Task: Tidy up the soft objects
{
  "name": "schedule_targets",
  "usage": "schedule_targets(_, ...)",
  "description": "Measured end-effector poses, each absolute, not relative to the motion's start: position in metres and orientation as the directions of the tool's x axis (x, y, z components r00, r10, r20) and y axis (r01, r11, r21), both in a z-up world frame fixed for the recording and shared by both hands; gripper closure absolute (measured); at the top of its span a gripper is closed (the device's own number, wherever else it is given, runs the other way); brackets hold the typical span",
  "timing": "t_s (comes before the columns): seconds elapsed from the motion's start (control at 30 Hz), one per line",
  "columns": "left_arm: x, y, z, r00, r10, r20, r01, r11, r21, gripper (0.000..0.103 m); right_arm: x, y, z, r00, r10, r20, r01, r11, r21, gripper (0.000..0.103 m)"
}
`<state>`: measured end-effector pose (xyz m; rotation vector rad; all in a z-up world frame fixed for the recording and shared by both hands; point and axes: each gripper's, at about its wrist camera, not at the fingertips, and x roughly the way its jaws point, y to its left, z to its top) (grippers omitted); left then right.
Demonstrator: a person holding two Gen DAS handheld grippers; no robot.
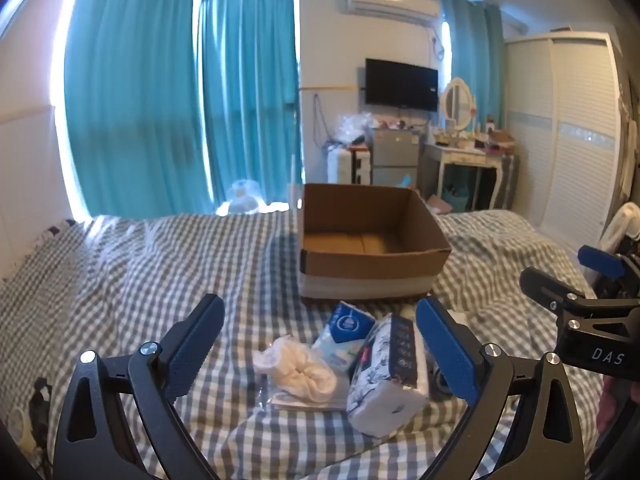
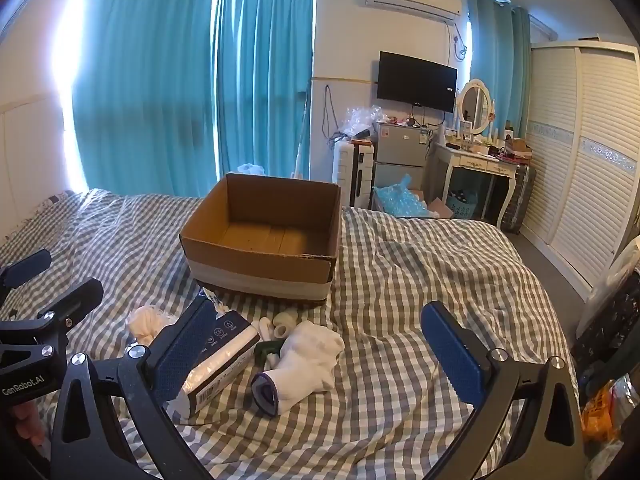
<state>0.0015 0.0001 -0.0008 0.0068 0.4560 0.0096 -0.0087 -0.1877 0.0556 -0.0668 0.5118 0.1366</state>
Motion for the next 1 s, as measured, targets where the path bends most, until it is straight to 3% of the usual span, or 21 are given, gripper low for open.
schedule_targets(1.0,0.0034,0.0063,-0.0057,0.897,0.018,-0.442,-0.014,1.0,0.013,0.005,-0.007,-0.188,0.0506,0.856,0.116,-0.504,-0.15,0.988,-0.027,0.0)
